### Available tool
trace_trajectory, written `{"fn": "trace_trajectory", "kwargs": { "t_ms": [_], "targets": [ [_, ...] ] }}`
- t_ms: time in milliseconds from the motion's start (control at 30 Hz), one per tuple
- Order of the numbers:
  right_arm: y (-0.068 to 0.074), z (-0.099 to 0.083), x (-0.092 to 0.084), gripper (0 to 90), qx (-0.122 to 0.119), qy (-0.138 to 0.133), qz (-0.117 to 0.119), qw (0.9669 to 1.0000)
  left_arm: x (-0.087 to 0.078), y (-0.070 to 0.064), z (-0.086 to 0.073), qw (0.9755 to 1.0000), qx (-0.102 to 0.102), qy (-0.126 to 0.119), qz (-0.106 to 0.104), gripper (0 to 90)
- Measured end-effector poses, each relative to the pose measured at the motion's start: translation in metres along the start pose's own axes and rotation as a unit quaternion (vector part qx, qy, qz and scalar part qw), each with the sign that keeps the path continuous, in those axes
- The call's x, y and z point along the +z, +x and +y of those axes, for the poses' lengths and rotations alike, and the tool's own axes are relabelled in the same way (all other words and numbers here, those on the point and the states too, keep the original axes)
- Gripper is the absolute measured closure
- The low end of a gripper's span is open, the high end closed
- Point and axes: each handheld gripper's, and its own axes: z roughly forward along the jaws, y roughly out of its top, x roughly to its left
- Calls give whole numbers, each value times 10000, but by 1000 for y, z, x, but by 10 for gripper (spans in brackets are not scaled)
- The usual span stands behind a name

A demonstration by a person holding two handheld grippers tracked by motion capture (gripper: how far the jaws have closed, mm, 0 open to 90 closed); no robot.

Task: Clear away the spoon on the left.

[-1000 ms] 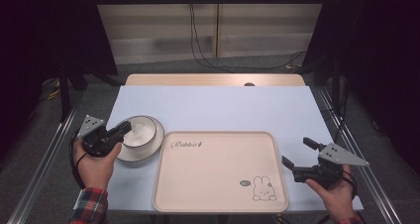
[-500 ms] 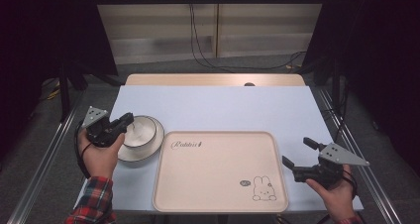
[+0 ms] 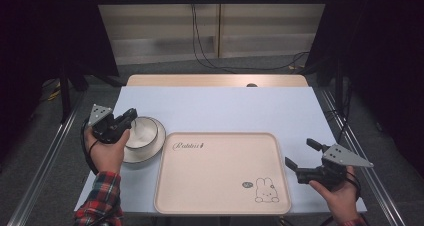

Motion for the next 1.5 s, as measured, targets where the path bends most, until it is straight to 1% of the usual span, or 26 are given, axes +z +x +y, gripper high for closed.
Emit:
{"fn": "trace_trajectory", "kwargs": {
  "t_ms": [100, 133, 167, 267, 333, 433, 700, 767, 833, 867, 900, 933, 967, 1000, 1100, 1200, 1233, 1267, 1300, 1333, 1367, 1400, 1467, 1500],
  "targets": [
    [0, 0, 0, 32, 12, 1, -1, 10000, 2, 1, -2, 10000, -8, -21, 9, 846],
    [0, 0, 0, 32, 9, 2, -3, 10000, 2, 1, -3, 10000, 10, -2, 50, 846],
    [0, 0, 0, 31, -1, -5, 26, 10000, 3, 1, -4, 10000, 2, -25, -8, 846],
    [0, 0, 0, 31, -11, 5, 18, 10000, 4, 2, -6, 10000, 5, -45, 48, 845],
    [0, 0, 1, 32, -10, 4, 2, 10000, 5, 3, -7, 10000, 18, -43, 39, 846],
    [0, 0, 1, 31, -19, 1, -1, 10000, 6, 4, -9, 9999, -5, -102, 91, 847],
    [0, -1, 1, 31, 7, 18, -1, 10000, 11, 5, -12, 9998, -77, -159, 23, 847],
    [-1, -1, 1, 31, 11, 27, -12, 10000, 12, 4, -13, 9998, -103, -178, 37, 848],
    [-1, -1, 1, 31, 15, 18, -13, 10000, 13, 5, -13, 9998, -112, -184, -2, 848],
    [-1, -1, 0, 31, 16, 27, 11, 10000, 13, 5, -14, 9997, -133, -181, 15, 848],
    [-1, -1, 0, 31, 20, 17, -23, 10000, 14, 5, -14, 9997, -137, -182, -6, 848],
    [-1, -1, 1, 31, 29, 13, -42, 10000, 14, 4, -14, 9996, -169, -209, 19, 848],
    [-2, -1, 1, 30, 30, 12, -40, 10000, 14, 5, -14, 9997, -168, -180, 25, 848],
    [-2, -1, 1, 30, 26, 15, -42, 10000, 15, 5, -15, 9996, -198, -217, -17, 848],
    [-2, -1, 0, 30, 17, 16, -36, 10000, 16, 4, -15, 9994, -289, -194, -83, 850],
    [-2, -1, 1, 29, 9, 13, -34, 10000, 15, 3, -15, 9994, -301, -148, -74, 850],
    [-2, -2, 1, 29, 19, 15, -4, 10000, 15, 4, -15, 9993, -313, -147, -121, 851],
    [-2, -2, 1, 29, 16, 17, -11, 10000, 15, 3, -14, 9992, -361, -157, -81, 852],
    [-2, -2, 0, 29, 14, 23, -18, 10000, 15, 4, -14, 9992, -364, -144, -61, 853],
    [-2, -1, 0, 29, 10, 14, -20, 10000, 15, 4, -14, 9992, -373, -144, -87, 853],
    [-2, -1, 0, 28, 10, 9, -26, 10000, 14, 4, -13, 9991, -387, -124, -68, 854],
    [-2, -1, 0, 28, 18, 12, -25, 10000, 13, 5, -13, 9991, -390, -133, -123, 854],
    [-3, -1, 0, 28, 15, 9, -32, 10000, 12, 5, -11, 9988, -436, -178, -103, 854],
    [-3, -1, 0, 28, 17, 14, -19, 10000, 11, 5, -10, 9989, -427, -157, -130, 855]
  ]
}}
